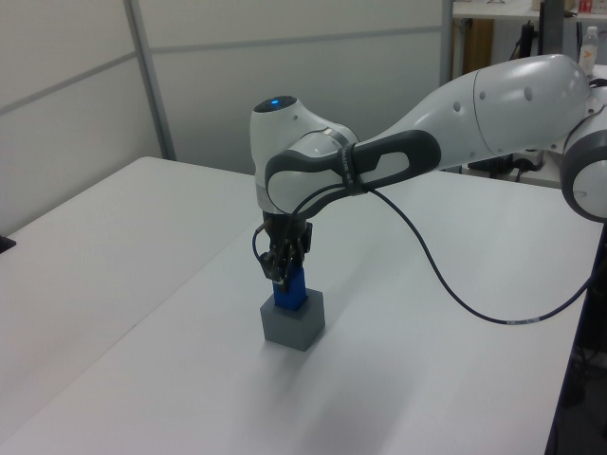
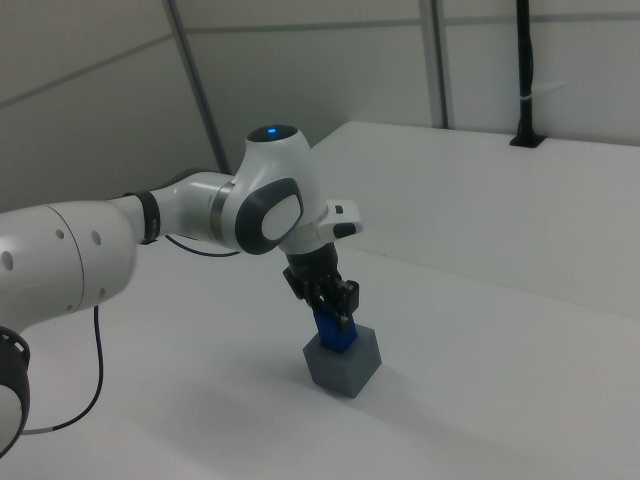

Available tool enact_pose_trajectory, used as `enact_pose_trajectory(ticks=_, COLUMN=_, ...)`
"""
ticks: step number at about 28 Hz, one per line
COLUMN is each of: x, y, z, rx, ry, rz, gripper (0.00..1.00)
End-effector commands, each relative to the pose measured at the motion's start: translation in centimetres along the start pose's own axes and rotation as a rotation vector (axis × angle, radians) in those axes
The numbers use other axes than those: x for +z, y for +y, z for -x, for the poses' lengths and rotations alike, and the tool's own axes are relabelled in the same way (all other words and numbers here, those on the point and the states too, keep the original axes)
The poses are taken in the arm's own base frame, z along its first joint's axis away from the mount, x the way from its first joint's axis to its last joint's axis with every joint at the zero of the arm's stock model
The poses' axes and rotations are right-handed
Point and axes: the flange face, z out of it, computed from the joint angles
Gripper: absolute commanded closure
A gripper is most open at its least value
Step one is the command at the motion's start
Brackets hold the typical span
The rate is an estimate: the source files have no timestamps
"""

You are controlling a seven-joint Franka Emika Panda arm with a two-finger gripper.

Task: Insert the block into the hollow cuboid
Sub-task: 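Lower the blue block into the grey cuboid's opening, then open the gripper and raise it away from the block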

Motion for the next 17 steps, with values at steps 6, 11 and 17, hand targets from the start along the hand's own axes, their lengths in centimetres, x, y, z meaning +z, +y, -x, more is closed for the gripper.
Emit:
enact_pose_trajectory(ticks=6, x=0.46, y=-0.03, z=0.80, rx=-0.035, ry=-0.037, rz=-0.002, gripper=0.69)
enact_pose_trajectory(ticks=11, x=0.53, y=0.00, z=0.83, rx=-0.039, ry=-0.038, rz=0.002, gripper=0.68)
enact_pose_trajectory(ticks=17, x=0.58, y=-0.07, z=0.74, rx=-0.031, ry=-0.037, rz=0.008, gripper=0.00)
